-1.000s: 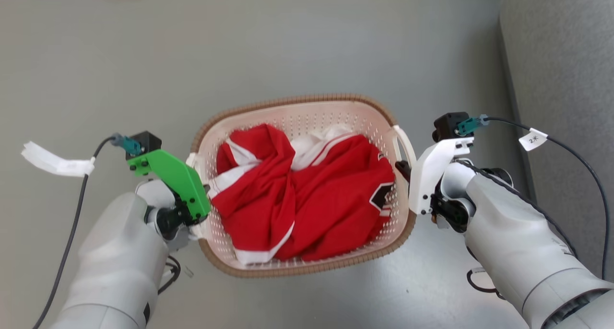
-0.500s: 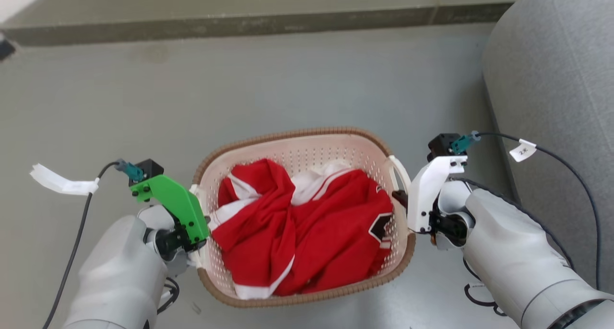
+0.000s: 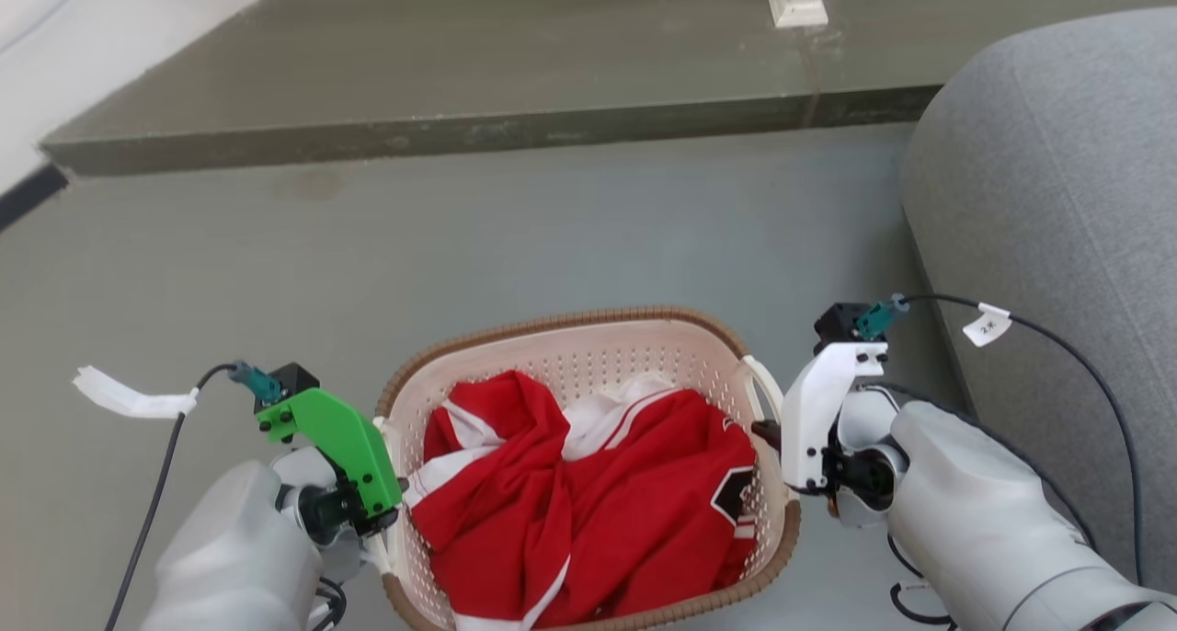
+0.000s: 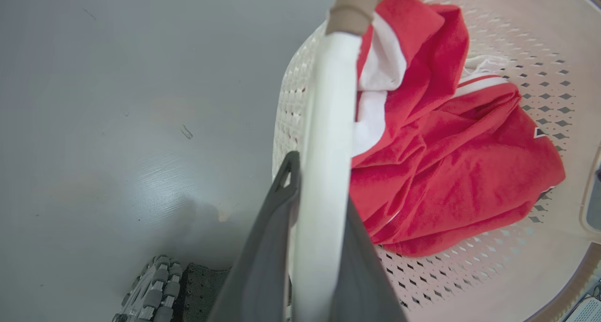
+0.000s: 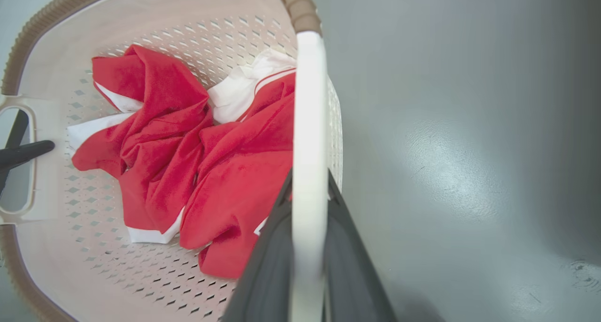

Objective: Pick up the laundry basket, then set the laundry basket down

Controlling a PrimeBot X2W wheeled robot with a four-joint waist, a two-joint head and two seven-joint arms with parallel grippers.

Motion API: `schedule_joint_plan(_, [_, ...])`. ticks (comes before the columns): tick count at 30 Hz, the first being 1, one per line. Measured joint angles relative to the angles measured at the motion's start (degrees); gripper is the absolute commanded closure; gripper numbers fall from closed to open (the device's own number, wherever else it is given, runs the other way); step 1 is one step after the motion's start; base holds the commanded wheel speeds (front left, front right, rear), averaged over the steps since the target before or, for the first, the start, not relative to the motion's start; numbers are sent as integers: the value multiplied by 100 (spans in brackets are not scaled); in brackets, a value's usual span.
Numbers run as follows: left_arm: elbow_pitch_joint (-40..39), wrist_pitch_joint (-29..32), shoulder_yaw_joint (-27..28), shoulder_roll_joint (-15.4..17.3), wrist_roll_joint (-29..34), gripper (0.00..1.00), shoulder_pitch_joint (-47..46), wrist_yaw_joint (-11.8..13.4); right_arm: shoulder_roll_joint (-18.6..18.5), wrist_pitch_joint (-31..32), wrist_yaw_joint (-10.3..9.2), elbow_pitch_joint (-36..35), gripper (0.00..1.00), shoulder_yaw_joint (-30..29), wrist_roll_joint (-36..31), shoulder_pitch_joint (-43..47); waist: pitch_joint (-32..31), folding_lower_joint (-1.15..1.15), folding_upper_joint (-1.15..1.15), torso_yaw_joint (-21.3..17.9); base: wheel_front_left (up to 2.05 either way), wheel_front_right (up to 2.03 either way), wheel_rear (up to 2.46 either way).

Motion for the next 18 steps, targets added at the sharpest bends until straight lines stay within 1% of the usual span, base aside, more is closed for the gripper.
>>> schedule_joint_plan(9, [25, 58, -15, 0, -49, 100, 175, 0, 7, 74, 0, 5, 100, 46, 182, 169, -302, 0, 0, -26, 0, 0, 0])
schedule_joint_plan(18, [22, 60, -24, 1, -57, 100, 199, 0, -2, 93, 0, 3, 100, 126, 234, 177, -378, 0, 0, -21, 0, 0, 0])
